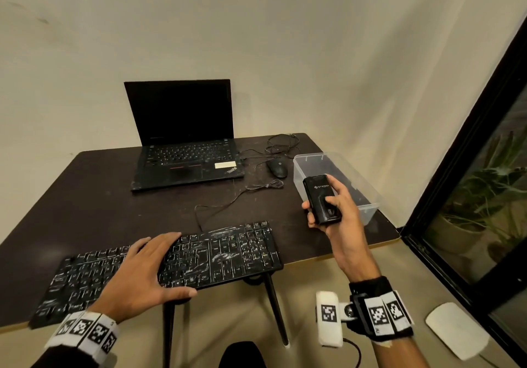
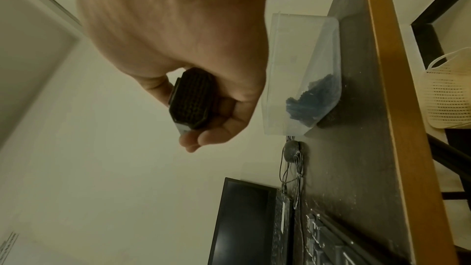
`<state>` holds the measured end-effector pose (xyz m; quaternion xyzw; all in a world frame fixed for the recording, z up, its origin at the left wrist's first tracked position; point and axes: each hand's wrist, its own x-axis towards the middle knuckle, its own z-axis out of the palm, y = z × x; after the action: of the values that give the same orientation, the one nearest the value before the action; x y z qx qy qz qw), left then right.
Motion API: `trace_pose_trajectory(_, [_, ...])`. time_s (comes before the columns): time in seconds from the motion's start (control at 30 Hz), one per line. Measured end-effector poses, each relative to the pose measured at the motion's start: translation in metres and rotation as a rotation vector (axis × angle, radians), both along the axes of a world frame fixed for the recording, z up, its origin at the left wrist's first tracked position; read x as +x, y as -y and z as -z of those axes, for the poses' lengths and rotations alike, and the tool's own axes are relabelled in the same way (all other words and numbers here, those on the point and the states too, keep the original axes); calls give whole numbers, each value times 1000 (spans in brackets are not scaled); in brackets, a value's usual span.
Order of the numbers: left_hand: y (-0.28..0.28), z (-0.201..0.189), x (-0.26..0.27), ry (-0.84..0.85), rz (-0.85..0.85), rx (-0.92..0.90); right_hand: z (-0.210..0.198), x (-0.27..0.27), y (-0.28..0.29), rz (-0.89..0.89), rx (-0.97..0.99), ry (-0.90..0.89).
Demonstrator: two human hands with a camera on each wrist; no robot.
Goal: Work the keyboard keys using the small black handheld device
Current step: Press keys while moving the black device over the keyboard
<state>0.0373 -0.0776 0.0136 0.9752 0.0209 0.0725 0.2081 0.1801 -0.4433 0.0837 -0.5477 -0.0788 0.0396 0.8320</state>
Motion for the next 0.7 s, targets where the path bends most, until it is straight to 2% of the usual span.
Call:
trace_pose_trajectory(0.43, [-2, 5, 3, 8, -13, 34, -1, 8, 2, 50, -23, 17])
trace_pose_trajectory(0.7, [1, 0, 2, 47, 24, 26, 9, 1, -12, 67, -19, -87])
